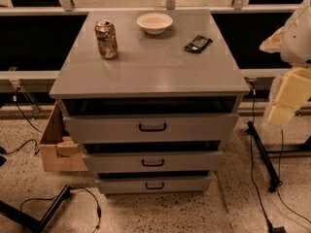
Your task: Open top drawer
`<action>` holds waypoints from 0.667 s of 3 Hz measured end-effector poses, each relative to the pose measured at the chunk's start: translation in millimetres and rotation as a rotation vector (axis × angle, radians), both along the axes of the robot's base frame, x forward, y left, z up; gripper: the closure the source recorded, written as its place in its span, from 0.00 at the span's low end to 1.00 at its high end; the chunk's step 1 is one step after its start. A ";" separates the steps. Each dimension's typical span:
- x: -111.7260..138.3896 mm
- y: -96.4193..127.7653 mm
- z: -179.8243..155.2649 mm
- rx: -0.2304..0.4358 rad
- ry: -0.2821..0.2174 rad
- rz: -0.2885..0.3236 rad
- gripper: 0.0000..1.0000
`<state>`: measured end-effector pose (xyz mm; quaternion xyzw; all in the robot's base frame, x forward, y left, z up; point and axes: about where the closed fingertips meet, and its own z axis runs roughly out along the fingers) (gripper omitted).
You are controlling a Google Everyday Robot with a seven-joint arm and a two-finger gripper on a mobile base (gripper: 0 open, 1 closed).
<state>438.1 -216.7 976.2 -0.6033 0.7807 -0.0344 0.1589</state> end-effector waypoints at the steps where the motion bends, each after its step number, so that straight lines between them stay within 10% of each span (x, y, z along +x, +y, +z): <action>1: 0.0 0.0 0.0 0.000 0.000 0.000 0.00; 2: 7.2 4.5 -9.4 0.004 -0.015 0.001 0.00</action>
Offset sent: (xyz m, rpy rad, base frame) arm 0.0195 0.0106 -0.0307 0.0114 -0.0176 0.0041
